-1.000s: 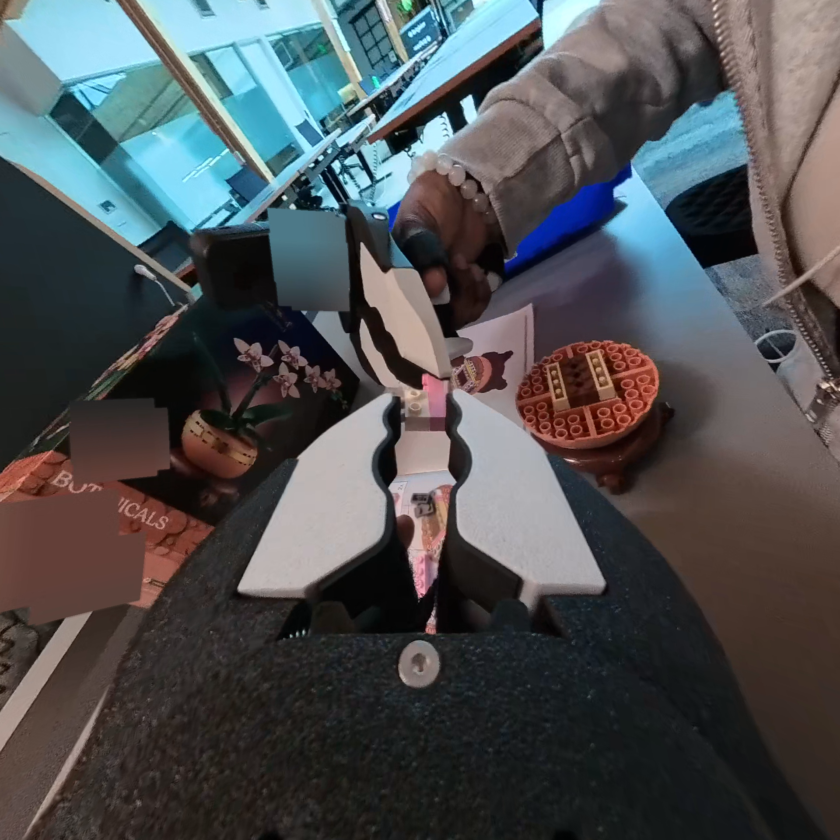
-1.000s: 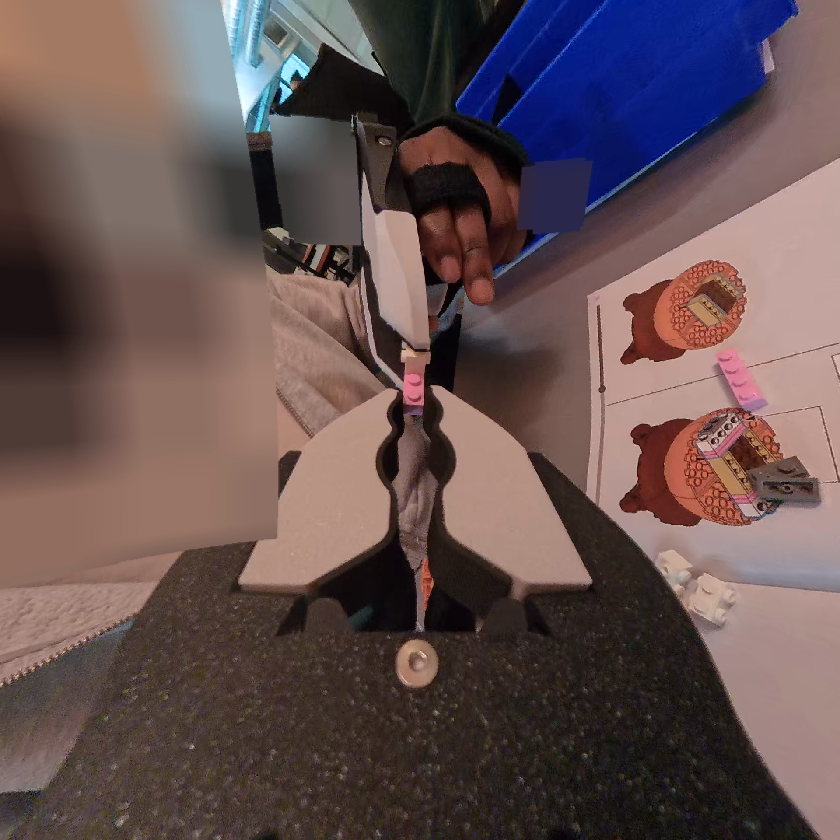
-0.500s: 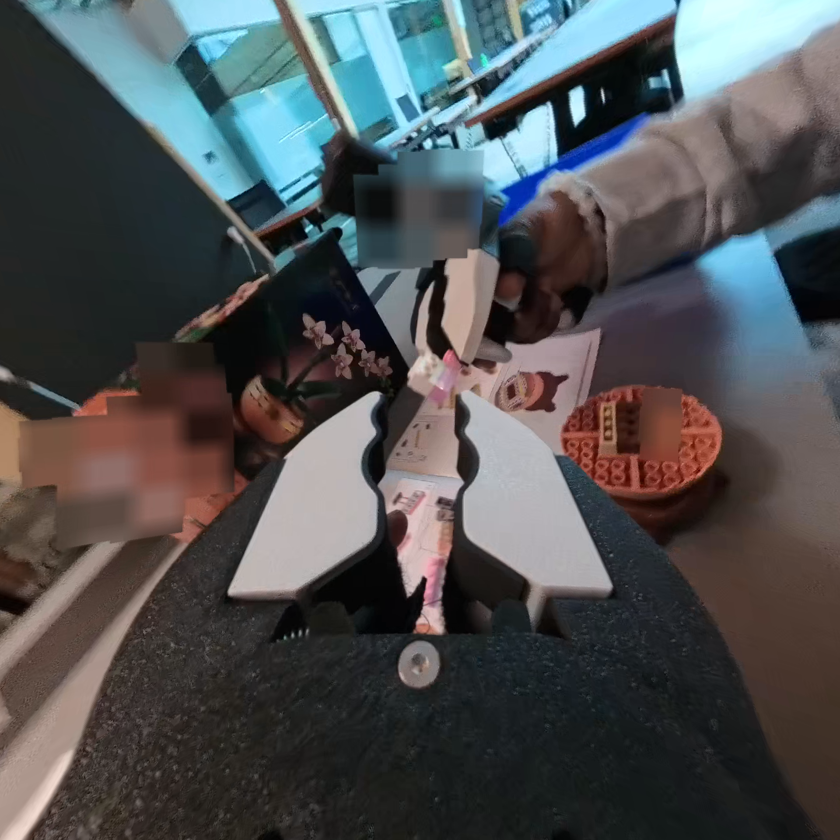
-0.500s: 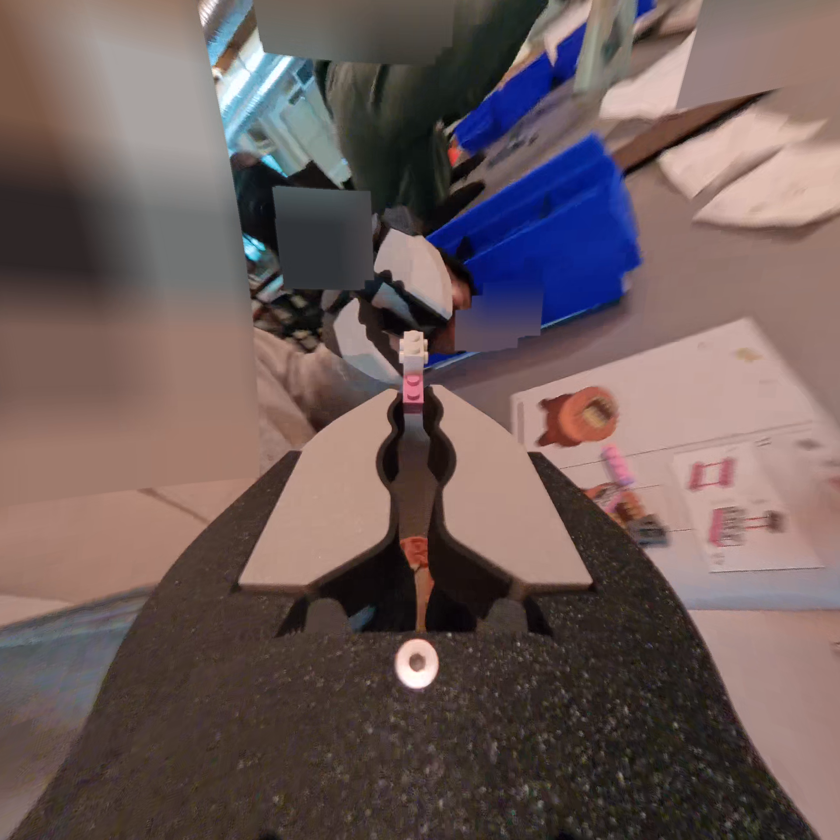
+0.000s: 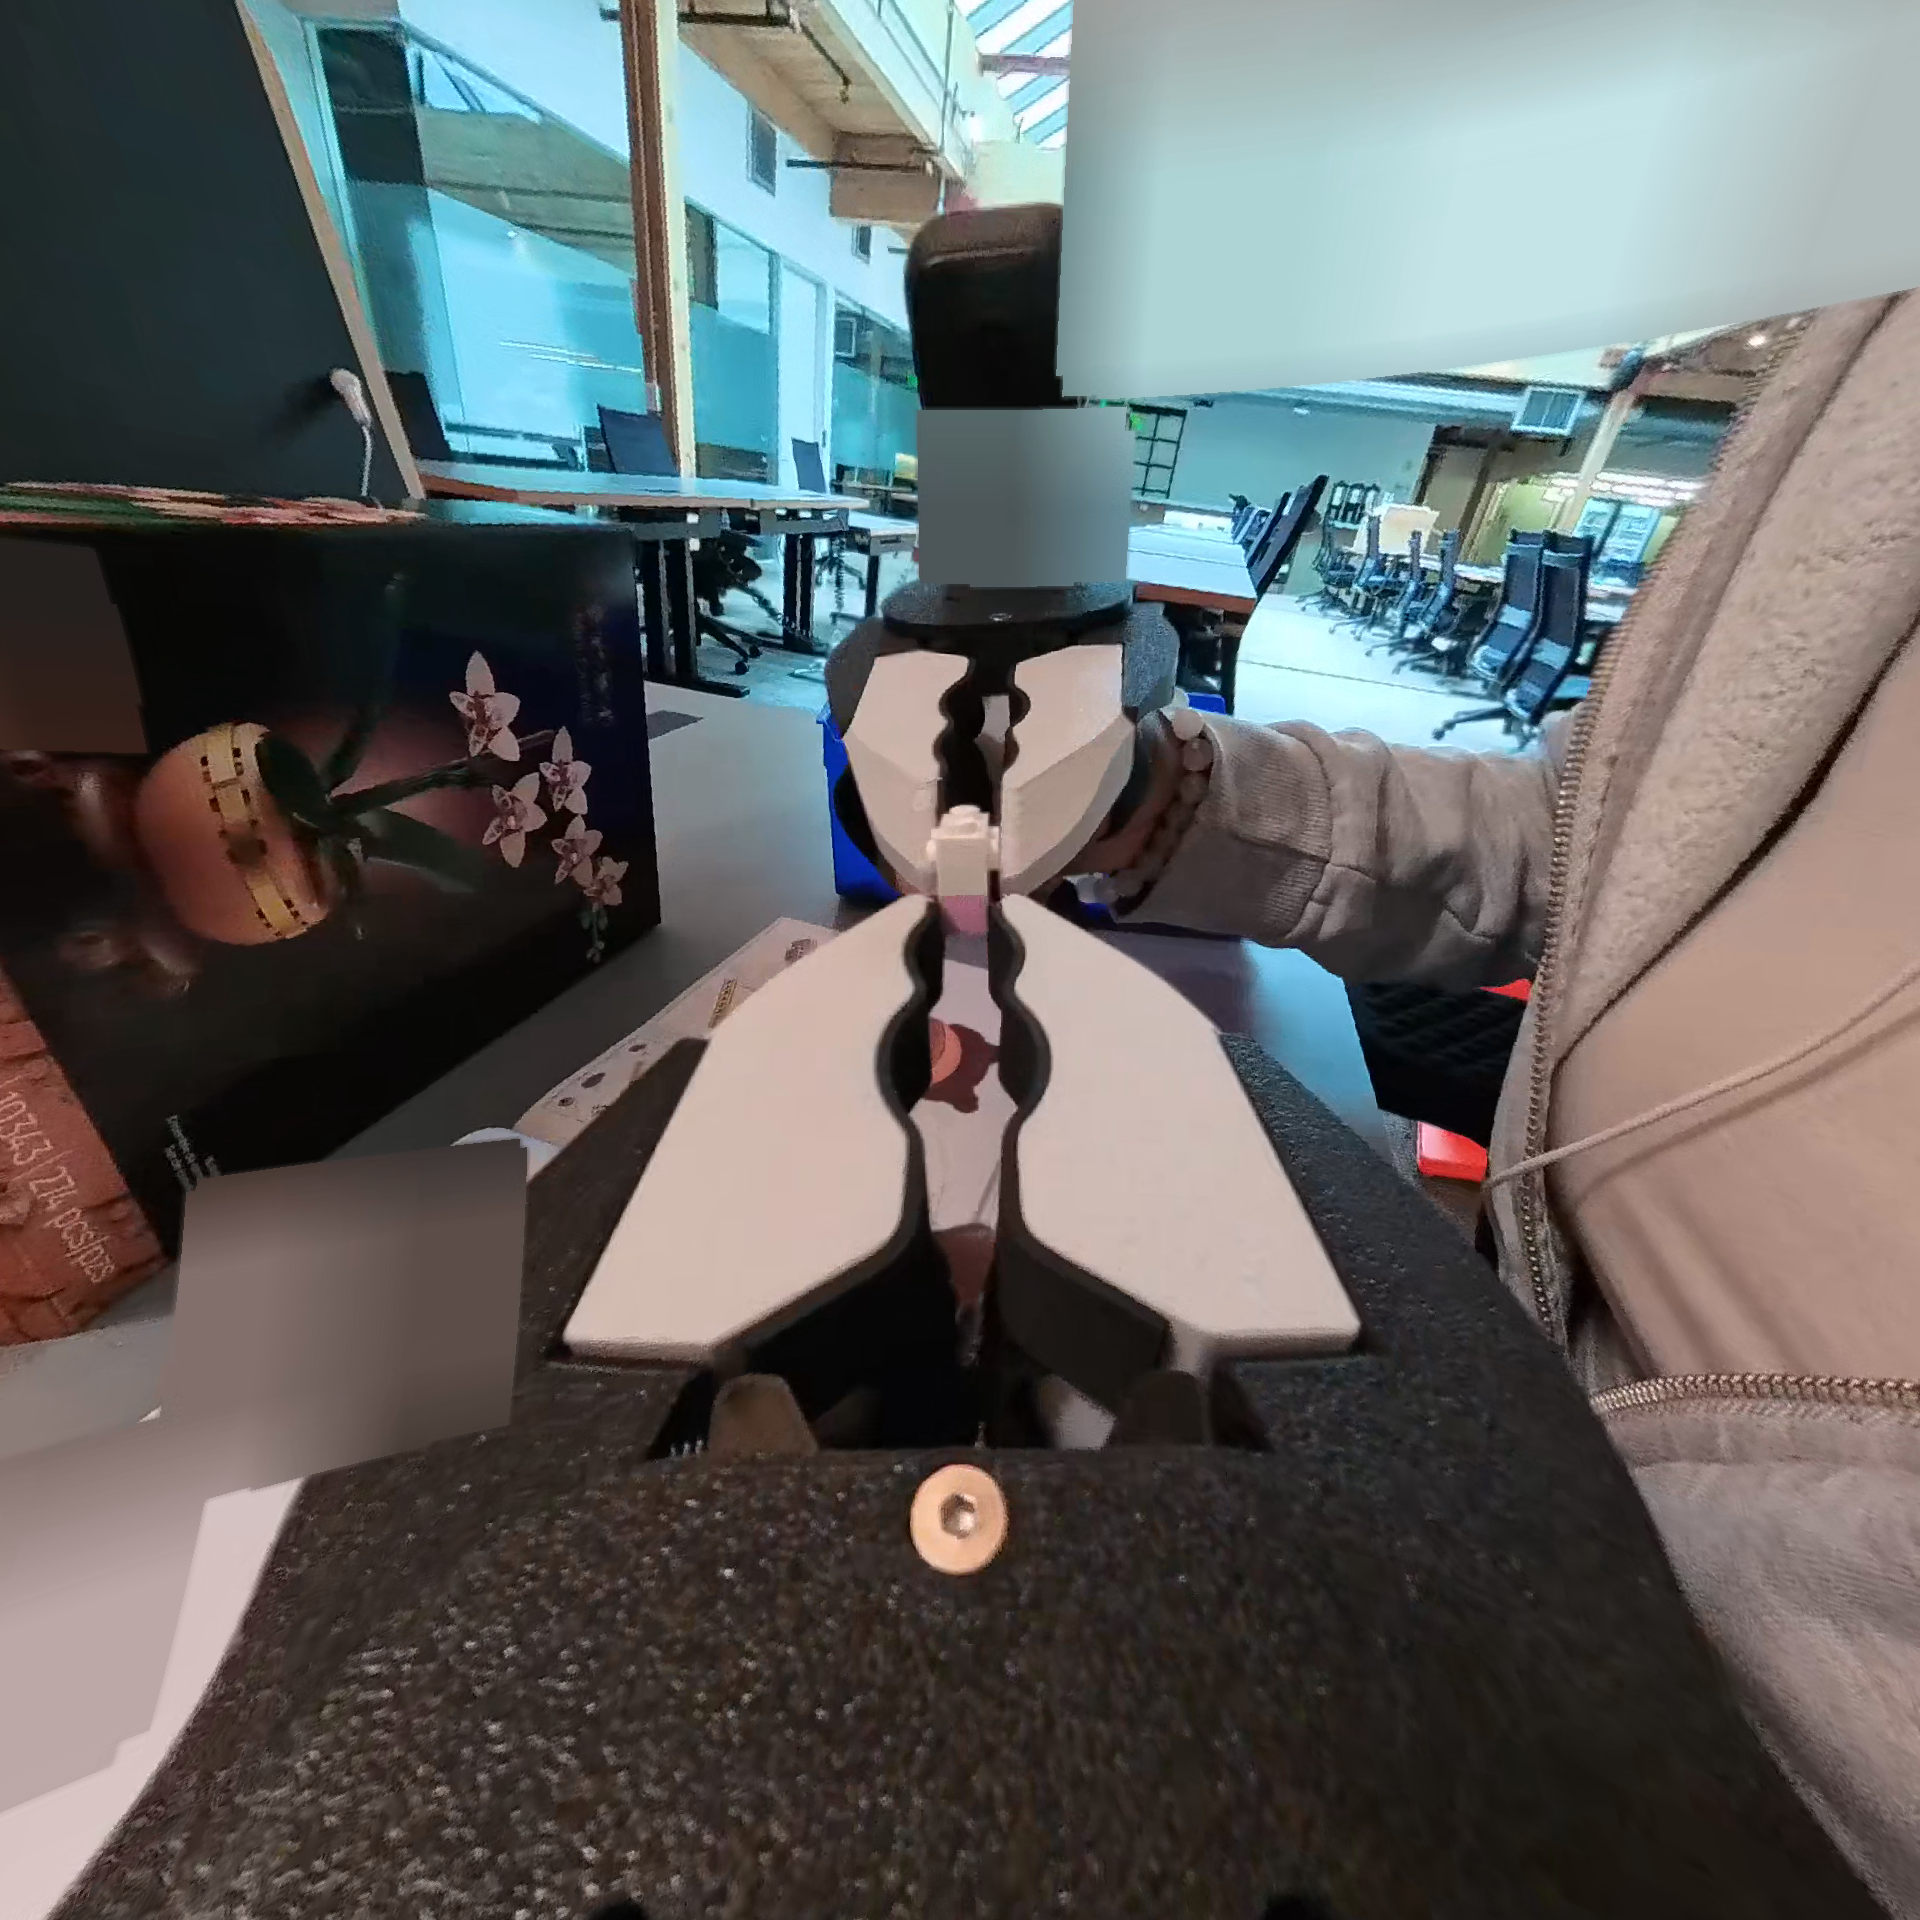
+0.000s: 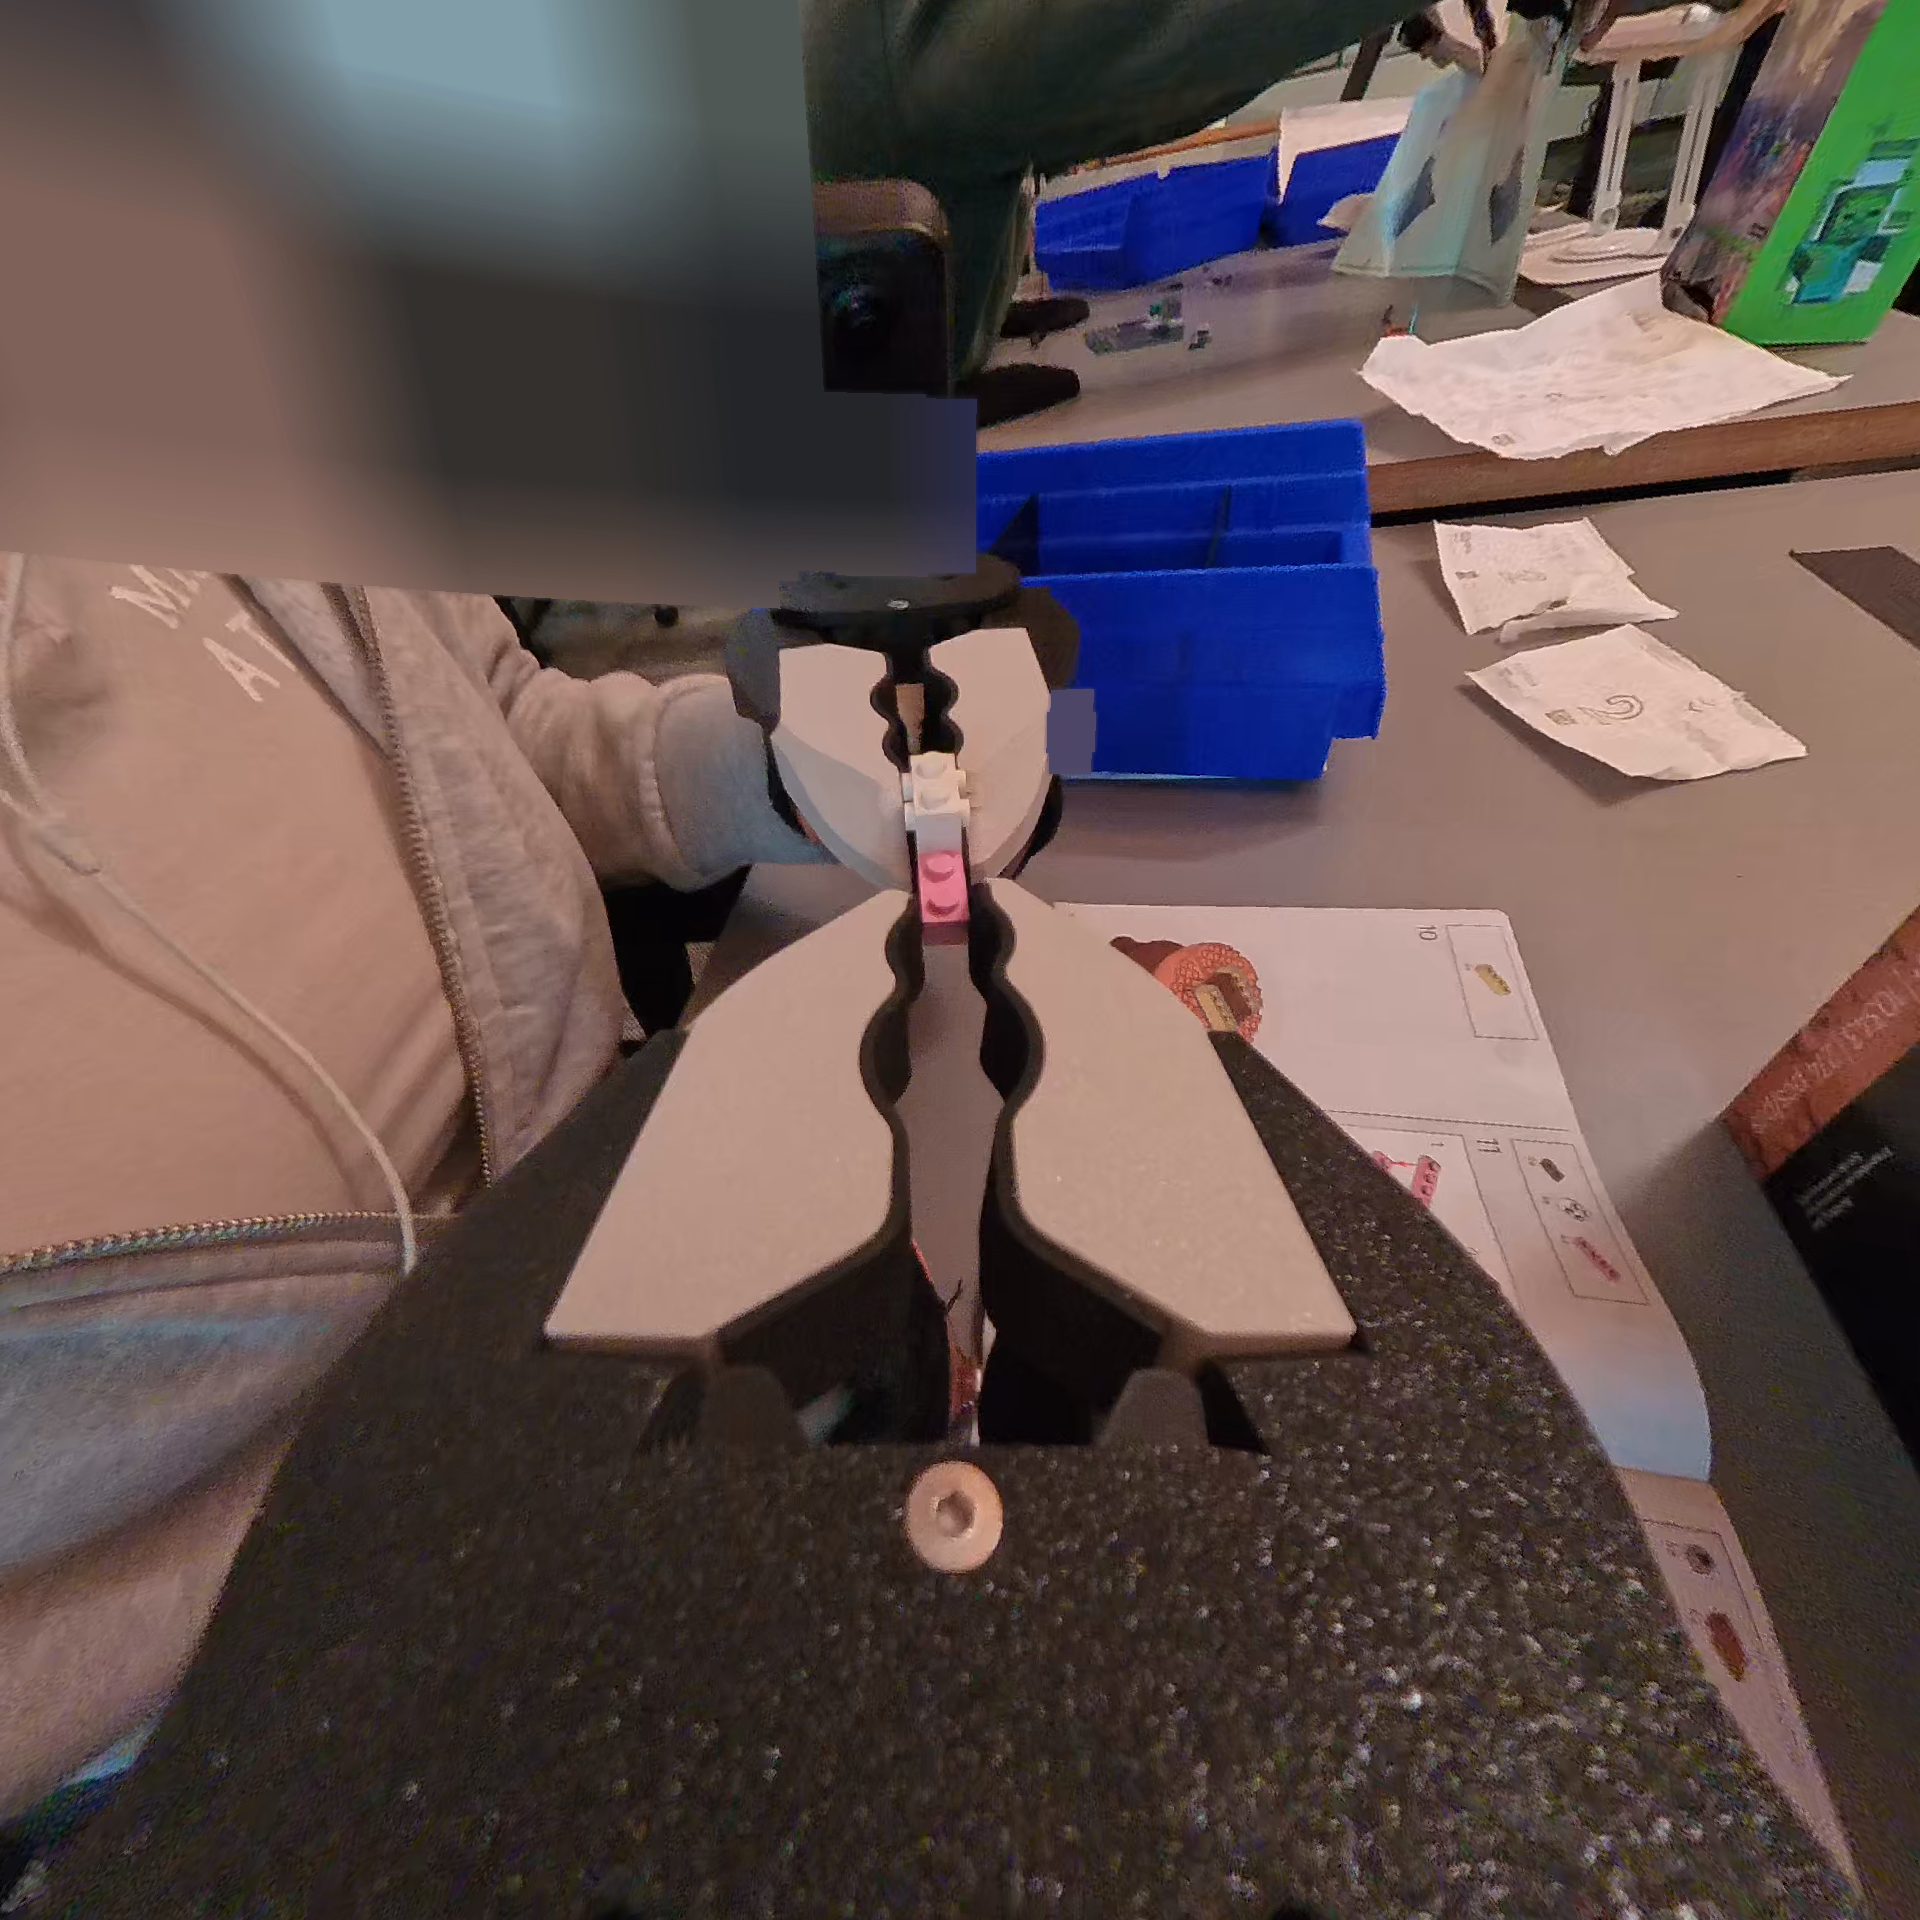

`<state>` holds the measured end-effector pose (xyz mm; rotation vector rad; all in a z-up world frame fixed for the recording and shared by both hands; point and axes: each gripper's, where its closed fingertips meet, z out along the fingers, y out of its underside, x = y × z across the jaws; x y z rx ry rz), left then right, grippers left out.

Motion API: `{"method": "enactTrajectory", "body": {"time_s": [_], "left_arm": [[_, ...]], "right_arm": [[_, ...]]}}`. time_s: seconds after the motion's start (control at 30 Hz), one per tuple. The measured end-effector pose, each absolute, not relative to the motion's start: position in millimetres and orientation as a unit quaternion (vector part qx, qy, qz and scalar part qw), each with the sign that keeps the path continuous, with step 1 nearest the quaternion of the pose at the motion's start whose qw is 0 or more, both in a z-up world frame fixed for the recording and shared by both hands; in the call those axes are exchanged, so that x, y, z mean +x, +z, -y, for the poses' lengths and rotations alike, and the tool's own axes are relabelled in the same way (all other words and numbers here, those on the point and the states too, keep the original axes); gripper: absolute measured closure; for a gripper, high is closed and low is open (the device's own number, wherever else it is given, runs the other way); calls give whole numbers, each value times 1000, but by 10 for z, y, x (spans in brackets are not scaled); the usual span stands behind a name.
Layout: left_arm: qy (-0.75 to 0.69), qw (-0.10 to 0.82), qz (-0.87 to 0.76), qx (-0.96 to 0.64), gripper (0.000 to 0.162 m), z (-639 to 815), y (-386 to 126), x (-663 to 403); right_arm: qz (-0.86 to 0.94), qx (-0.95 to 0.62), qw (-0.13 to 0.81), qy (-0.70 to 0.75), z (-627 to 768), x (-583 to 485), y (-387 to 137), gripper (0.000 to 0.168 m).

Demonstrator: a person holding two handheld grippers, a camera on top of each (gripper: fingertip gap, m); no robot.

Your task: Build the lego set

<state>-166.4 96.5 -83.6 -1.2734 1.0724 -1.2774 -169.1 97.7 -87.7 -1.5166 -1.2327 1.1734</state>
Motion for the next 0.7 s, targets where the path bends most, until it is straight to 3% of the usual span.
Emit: {"method": "enactTrajectory", "body": {"time_s": [0.07, 0.13, 0.23, 0.33, 0.5, 0.7], "left_arm": [[-524, 498, -448, -527, 155, -942, -876, -1675], [-517, 496, -451, -533, 155, -943, -922, -1715], [-494, 505, -435, -559, 155, -1052, -1021, -1860], [-476, 500, -426, -585, 155, -1118, -1177, -1990], [-475, 496, -416, -596, 155, -1100, -1320, -1997], [-481, 497, -405, -598, 155, -1086, -1391, -1920]], "right_arm": [[513, -603, 421, 442, -963, -1678, -915, 158], [520, -609, 431, 415, -986, -1601, -931, 142], [543, -633, 425, 353, -1040, -1328, -1064, 145], [606, -668, 350, 253, -1058, -1015, -1542, 141], [637, -674, 283, 244, -989, -1083, -1961, 151], [644, -678, 290, 206, -1047, -1186, -2238, 159]]}}
